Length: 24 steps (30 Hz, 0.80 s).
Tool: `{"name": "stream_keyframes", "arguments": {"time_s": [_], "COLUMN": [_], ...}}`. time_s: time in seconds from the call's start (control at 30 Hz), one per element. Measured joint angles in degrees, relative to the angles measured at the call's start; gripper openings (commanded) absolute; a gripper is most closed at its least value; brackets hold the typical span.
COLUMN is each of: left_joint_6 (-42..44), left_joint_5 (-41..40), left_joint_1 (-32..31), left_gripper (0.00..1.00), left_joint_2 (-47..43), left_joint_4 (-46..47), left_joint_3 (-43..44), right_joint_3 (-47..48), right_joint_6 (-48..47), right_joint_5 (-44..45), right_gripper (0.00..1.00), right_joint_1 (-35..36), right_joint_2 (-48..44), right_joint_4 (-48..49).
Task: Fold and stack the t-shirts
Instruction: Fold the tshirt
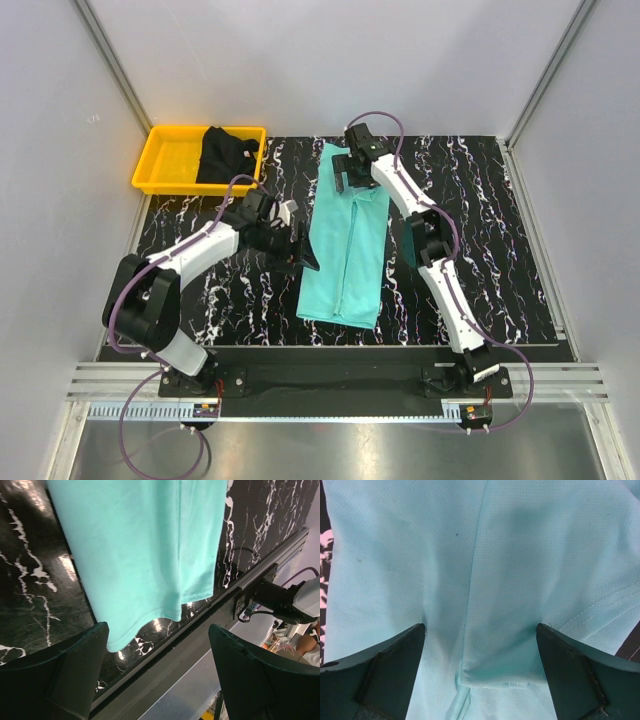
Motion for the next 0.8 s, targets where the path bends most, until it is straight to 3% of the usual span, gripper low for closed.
{"name": "stream_keyframes", "arguments": {"time_s": [0.13,0.3,0.47,0.57,0.6,0.63,0.73,0.8], "left_joint_6": [1.68,2.25,1.11,-0.15,-0.70,-1.16,-2.97,-4.17], "left_joint_5": [-0.98,-2.43,-3.04,-3.78,-3.96,-4.11,-4.33,-4.31], "left_joint_1": [2.60,4.66,4.39,4.26,4.17,4.17,4.17,4.17], "left_gripper": [0.84,0.79,0.76,0.75,0.73,0.73,0.71,0.71], "left_joint_2": [0.00,0.00,-2.51,-7.37,-9.27,-11.19,-15.93,-18.12], "left_joint_4": [-0.04,0.02,0.26,0.22,0.33,0.44,1.03,1.49], "left_joint_3": [-1.88,-4.48,-9.01,-11.80,-12.59,-13.33,-15.78,-17.86], "right_joint_3": [-2.58,-10.78,-30.08,-46.90,-52.11,-56.72,-67.49,-74.55], "right_joint_6": [-0.66,1.90,8.39,13.44,15.34,17.00,21.27,23.98], "right_joint_5": [-1.01,-0.90,-1.55,-3.41,-4.52,-5.79,-10.99,-14.05], "right_gripper": [1.00,1.00,1.00,0.83,0.72,0.55,0.28,0.20], "right_joint_1": [0.28,0.46,4.07,10.69,13.40,16.04,20.81,21.38], "right_joint_2": [-2.89,-15.15,-35.10,-46.84,-49.57,-51.65,-54.60,-56.57], "right_joint_4": [-0.33,-4.74,-5.86,-2.29,-0.83,0.55,4.59,8.17]}}
